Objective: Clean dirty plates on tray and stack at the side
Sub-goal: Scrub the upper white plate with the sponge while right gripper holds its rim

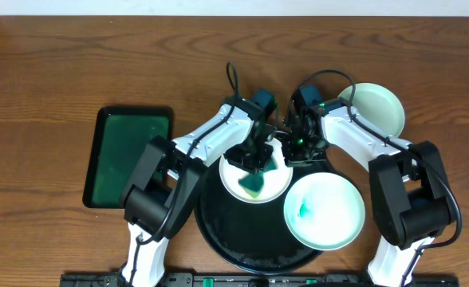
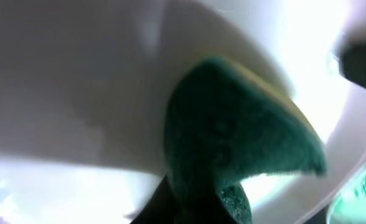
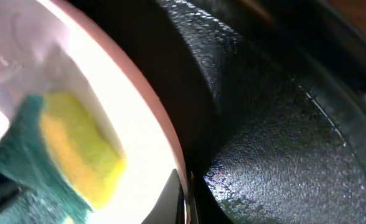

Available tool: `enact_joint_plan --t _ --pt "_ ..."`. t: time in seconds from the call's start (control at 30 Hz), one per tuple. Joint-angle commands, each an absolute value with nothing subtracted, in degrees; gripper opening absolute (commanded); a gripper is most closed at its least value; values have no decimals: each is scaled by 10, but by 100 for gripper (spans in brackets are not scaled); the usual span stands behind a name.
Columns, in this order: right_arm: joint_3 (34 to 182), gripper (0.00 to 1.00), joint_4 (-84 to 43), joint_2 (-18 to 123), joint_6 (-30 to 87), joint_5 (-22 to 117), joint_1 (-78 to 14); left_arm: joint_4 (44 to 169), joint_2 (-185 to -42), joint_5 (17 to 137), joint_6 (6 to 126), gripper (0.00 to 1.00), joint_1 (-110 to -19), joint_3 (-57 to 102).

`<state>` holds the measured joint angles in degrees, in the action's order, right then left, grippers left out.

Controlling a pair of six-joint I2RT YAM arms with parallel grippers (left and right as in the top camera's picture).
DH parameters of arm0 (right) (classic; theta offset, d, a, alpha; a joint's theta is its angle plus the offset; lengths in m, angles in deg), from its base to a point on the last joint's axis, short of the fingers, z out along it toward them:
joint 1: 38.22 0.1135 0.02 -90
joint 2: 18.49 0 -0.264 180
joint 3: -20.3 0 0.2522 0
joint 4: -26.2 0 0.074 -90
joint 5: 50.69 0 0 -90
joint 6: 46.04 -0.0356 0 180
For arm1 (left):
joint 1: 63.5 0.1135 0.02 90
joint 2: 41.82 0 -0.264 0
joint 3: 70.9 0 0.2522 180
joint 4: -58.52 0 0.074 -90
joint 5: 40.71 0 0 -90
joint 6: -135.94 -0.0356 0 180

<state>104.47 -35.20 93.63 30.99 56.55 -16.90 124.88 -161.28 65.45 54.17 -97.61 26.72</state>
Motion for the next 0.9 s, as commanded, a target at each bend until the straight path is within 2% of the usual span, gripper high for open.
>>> enact_joint_plan --t 0.0,0.2,0.33,0.57,0.87 --pt "1035 1 -353 950 312 514 -177 1249 -1635 367 630 8 -924 270" --pt "1035 1 -352 950 312 514 -177 1275 -1635 285 694 7 -905 286" --pt "1035 1 -352 950 311 514 -177 1277 -1635 290 694 7 -908 297" --pt "1035 1 -351 950 311 514 -177 1244 -1635 495 560 7 -935 320" --pt "1035 1 -351 950 311 514 -177 1231 -1635 649 450 7 -977 322"
